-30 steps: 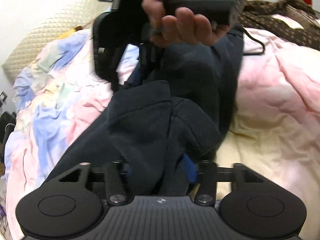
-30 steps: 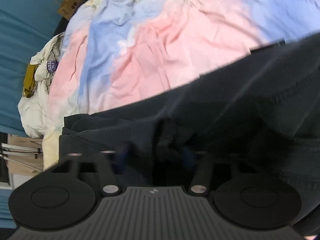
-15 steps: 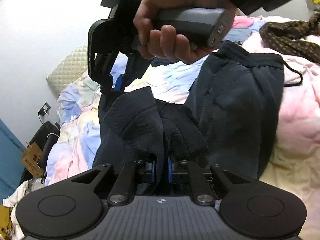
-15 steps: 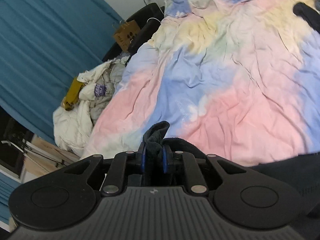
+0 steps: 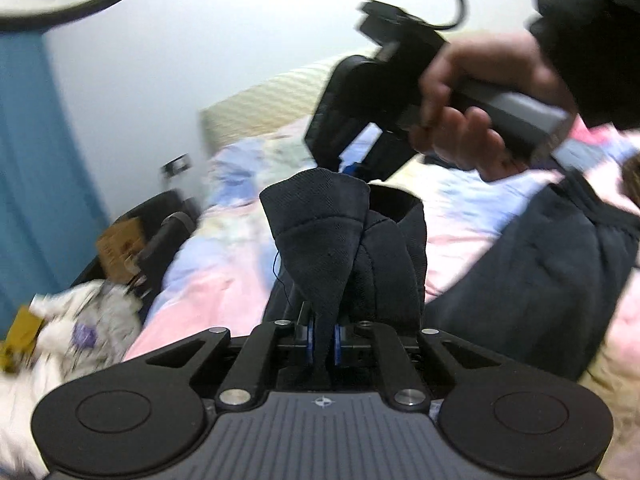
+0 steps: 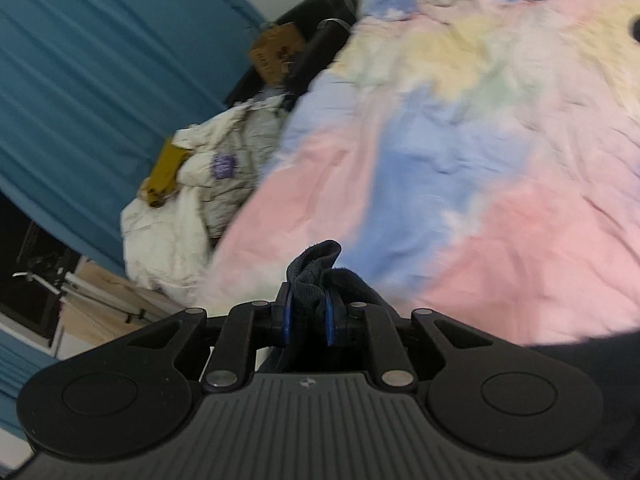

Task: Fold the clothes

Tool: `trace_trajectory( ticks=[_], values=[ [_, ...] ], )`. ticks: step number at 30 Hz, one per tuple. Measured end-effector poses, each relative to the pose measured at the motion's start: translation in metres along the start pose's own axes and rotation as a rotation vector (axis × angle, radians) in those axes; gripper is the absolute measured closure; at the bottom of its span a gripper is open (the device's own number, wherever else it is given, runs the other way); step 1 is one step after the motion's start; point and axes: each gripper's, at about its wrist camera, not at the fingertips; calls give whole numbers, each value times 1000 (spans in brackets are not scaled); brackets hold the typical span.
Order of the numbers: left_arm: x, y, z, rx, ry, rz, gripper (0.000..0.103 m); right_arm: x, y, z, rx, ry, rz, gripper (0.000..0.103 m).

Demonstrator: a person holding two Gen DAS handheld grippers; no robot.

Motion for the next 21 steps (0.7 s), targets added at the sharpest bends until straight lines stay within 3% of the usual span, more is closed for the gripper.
trace_trajectory(
  ticks=[9,12,16,21],
  values=[
    [-42,30,122,-167,-161,7,94,90,-26,139,-119,-113,71,87],
    [-52,42,148,-185,-172,16,94,115,-25,170,-150,-123,98,87],
    [-64,47,158,-190,-151,6,94,120,-24,181,-162,-126,113,87],
    [-54,37,125,-158,-76,-26,94,88,-25,151,-160,-93,90,87]
  ],
)
Point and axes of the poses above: each gripper's, at about its wrist camera, not at the fingertips, and x roughly the way its jaws point, z to its left, y to its underside
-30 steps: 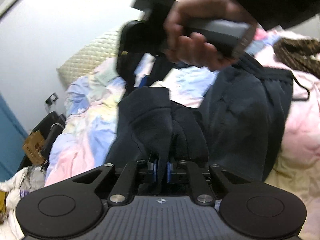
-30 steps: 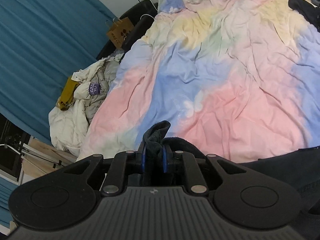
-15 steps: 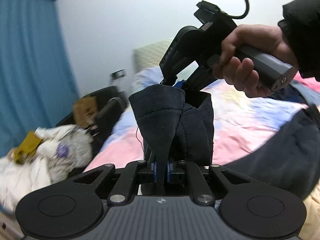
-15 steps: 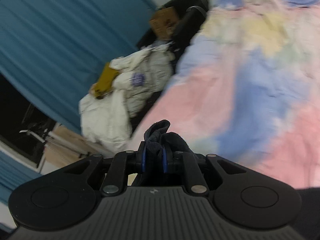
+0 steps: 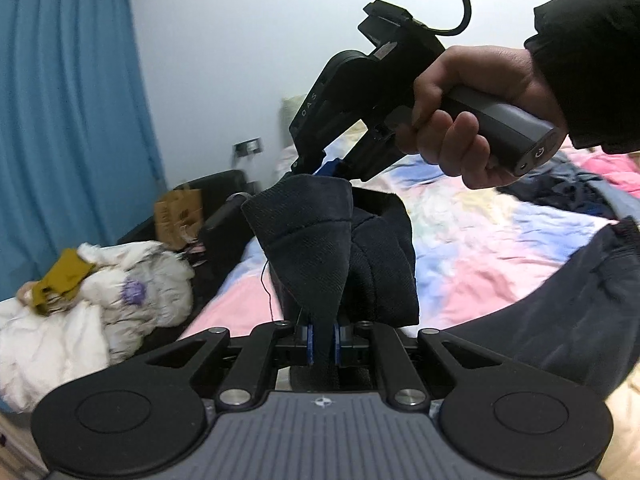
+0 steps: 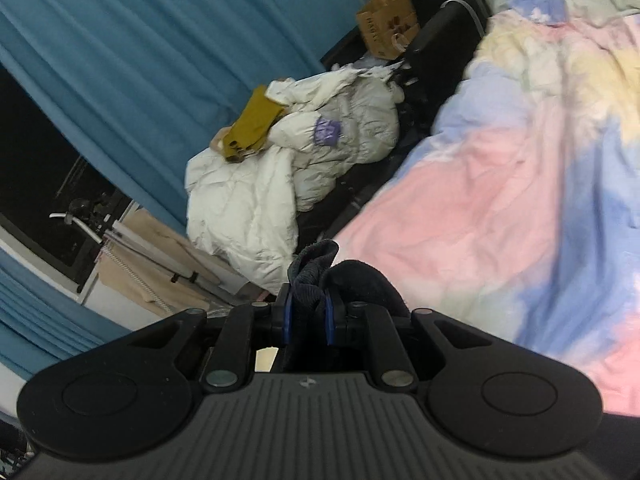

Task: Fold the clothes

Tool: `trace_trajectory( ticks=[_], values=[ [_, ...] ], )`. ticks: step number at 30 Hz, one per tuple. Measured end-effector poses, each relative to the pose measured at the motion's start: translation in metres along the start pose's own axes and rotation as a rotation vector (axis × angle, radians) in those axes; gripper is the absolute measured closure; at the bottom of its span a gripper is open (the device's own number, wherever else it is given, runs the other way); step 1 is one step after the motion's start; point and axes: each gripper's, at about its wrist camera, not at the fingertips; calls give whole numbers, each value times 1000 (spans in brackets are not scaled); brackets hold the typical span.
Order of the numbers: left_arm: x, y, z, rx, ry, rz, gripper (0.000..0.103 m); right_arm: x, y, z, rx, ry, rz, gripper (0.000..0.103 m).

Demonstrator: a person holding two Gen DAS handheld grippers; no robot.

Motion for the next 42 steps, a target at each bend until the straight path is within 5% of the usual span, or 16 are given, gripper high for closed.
trace_trajectory(
  ticks=[6,11,19,27,31,35,42],
  values=[
    [23,-9,-88,94,157,-1,93,-62,24,-74,62,90,-37,87],
    [51,9,-179,185,258,72,92,-97,62,-148,129,190,-39,86],
    [103,61,-257,392,339,193,86,-94,130,-254,257,295,24,85],
    [124,76,-249,428,366,223,80,-76,157,-273,282,329,41,76],
    [126,67,-234,381,376,237,61,-97,155,-262,286,287,5,63],
    [119,61,-223,337,395,235,33,-140,159,-246,263,289,-68,57],
    [106,58,-215,244,359,317,24,-242,205,-233,299,420,-273,45]
  ],
)
Point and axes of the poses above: each gripper's, at about its wrist camera, not at the fingertips, and x roughly the way its jaws point, z to its left, y to its underside
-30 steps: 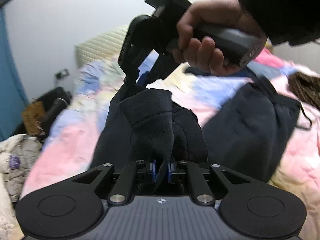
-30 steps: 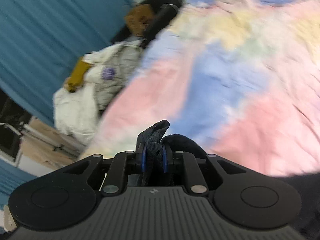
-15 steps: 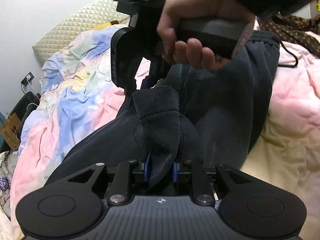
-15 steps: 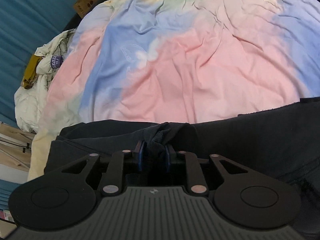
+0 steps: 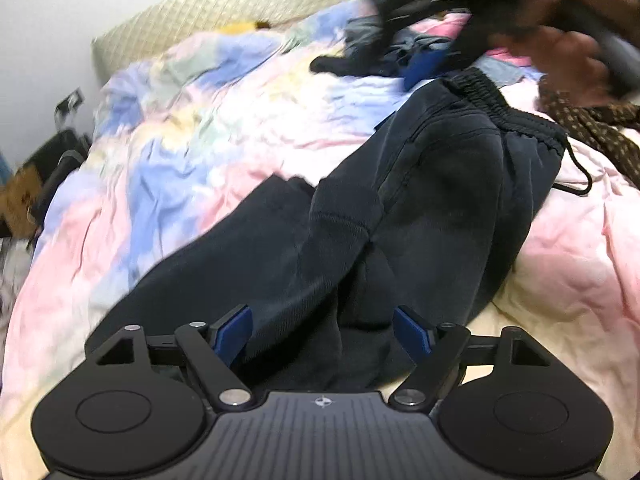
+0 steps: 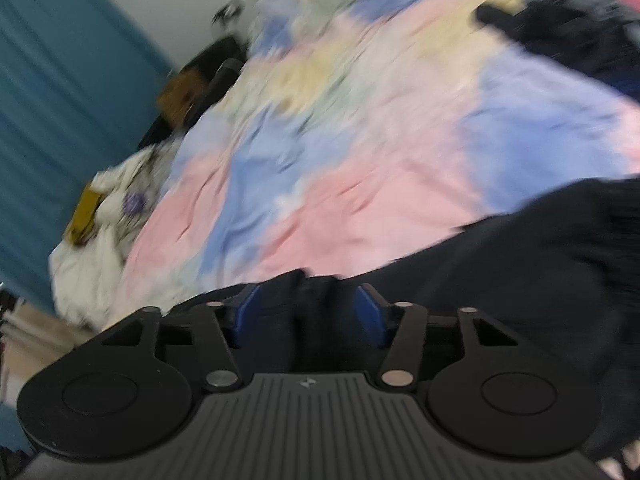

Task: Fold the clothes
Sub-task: 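Lay the folded pants on the duvet and open both grippers, then grasp the elastic waistband with the right gripper and lift the pants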

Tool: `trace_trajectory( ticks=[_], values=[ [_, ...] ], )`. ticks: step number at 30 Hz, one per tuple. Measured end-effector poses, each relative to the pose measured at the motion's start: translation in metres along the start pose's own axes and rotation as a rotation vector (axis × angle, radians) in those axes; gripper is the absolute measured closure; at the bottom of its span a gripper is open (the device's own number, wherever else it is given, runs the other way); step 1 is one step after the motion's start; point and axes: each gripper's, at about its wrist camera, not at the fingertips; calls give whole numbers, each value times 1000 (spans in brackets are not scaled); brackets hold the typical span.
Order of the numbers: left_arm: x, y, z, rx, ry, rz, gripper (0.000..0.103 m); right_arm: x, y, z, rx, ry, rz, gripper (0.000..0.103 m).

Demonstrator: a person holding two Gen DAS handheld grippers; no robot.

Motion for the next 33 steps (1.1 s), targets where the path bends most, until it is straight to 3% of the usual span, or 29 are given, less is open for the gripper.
trace_trajectory(
  ticks=[2,4,7,10,15,18,24,25,28,33],
  values=[
    [-13,3,-13,-26,-6,22,23,-25,13,-23,43,67,-43,43],
    [-18,2,-12,-47,-15,45,23,-45,31,-52,115,146,-82,34],
    [-34,3,-12,-102,-34,97,23,-68,60,-102,282,247,-118,34],
    [-59,-2,-16,-169,-72,136,23,-77,86,-141,440,292,-136,34],
    [-72,-13,-10,-242,-118,155,23,-66,110,-178,609,291,-135,34],
    [-84,-15,-8,-227,-132,153,23,-53,109,-187,660,228,-161,34],
    [-104,-15,-1,-235,-172,143,23,-23,97,-204,738,209,-197,36],
    [-109,-15,1,-245,-180,142,23,-20,93,-206,748,218,-203,37],
    [-121,-12,6,-282,-204,137,23,-20,85,-197,728,263,-210,66],
    [-140,-8,15,-349,-227,117,23,-37,72,-168,621,307,-230,77]
  ],
)
Point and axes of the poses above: each gripper's, at about its wrist camera, not at the fingertips, and x roughly the way its jaws point, z to its left, y to its underside
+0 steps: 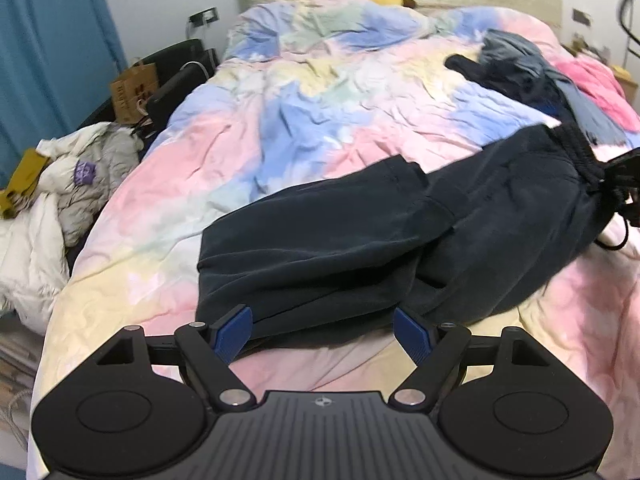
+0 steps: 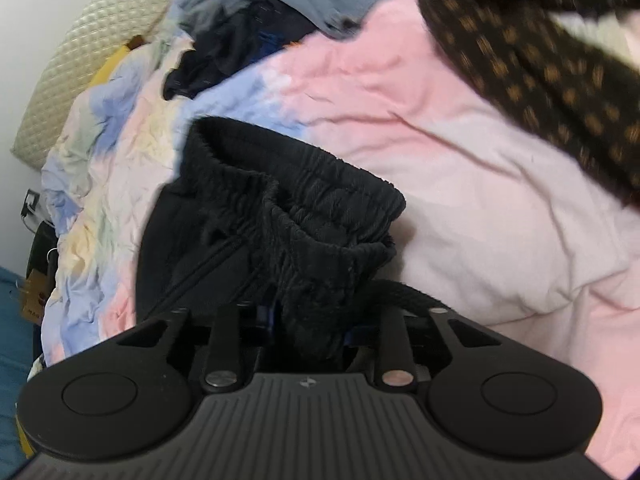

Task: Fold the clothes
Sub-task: 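Grasp the elastic waistband with the right gripper and lift the pants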

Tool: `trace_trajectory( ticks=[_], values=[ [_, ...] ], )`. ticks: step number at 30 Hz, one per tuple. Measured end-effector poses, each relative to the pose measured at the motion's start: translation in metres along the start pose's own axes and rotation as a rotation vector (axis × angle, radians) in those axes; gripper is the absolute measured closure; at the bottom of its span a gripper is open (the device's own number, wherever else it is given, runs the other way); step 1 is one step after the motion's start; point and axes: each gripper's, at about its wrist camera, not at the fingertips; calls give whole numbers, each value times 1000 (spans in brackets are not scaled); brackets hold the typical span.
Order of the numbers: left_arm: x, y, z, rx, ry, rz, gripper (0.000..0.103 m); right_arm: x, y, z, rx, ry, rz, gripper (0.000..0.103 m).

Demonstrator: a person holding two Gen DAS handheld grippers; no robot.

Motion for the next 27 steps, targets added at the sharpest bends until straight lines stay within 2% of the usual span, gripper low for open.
trace_trajectory(
  ticks=[8,13,20,24,27],
  values=[
    [-26,2,20,-36,37,-90,23,-60,5,64,-164,-81,-95,79],
    [-43,4,47,-40,76,-172,23,-98,30,128,-342,-112,-153,79],
    [-62,13,105,-18,121,-265,23,-133,91,223,-533,-94,-228,80],
    [-66,22,148,-30,129,-292,23,-140,144,277,-674,-84,-257,80],
    [-65,30,185,-67,98,-299,23,-135,191,315,-818,-82,-268,81]
  ],
)
Point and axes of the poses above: each gripper's, at about its wrist camera, not at the fingertips, and x roughly the way its jaws point, z to its left, y to its underside
